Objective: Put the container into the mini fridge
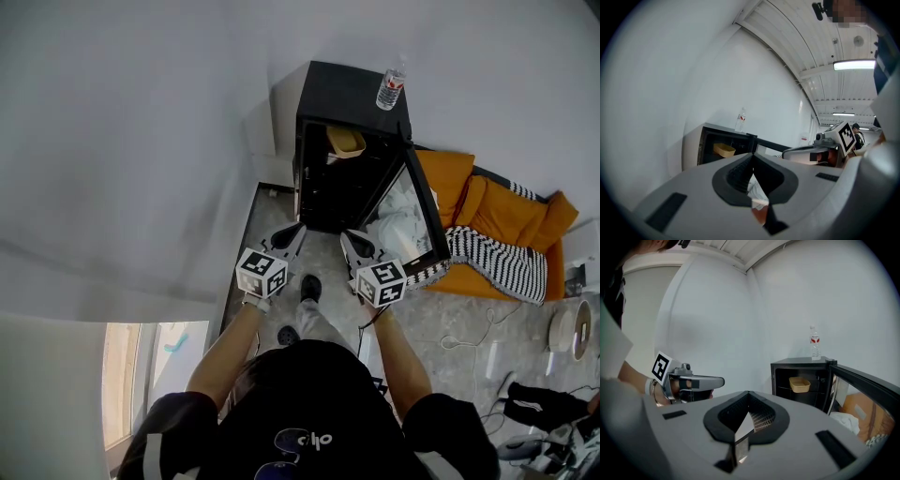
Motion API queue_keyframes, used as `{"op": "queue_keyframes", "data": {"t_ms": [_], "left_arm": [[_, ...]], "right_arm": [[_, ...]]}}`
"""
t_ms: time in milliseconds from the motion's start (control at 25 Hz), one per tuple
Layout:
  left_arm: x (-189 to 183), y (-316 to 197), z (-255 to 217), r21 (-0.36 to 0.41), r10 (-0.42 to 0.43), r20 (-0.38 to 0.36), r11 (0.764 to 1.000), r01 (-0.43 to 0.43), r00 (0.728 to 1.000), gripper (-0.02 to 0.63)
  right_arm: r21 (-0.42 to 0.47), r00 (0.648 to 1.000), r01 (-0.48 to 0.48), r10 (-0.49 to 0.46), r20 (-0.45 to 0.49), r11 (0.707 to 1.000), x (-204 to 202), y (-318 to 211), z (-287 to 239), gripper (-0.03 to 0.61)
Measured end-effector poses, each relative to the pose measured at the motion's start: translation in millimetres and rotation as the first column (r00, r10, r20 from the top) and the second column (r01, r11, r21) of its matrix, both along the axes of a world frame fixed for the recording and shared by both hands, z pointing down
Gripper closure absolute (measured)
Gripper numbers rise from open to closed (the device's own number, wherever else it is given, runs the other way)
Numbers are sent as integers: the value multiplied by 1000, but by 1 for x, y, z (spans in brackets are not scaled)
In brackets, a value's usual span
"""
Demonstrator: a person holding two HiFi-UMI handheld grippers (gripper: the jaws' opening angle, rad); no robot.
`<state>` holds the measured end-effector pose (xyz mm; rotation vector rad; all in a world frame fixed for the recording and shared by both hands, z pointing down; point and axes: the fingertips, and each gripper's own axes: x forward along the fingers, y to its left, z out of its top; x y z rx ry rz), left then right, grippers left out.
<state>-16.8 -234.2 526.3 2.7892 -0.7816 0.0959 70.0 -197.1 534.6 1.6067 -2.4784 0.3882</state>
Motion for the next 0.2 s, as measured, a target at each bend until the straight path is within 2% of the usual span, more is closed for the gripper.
{"op": "queue_keyframes", "data": {"t_ms": [200], "left_arm": [[4, -1, 0, 2, 5, 0, 1000, -5, 1000, 606]], "right_arm": [[2, 1000, -1, 1, 2, 1000, 4, -2, 0, 571]]}}
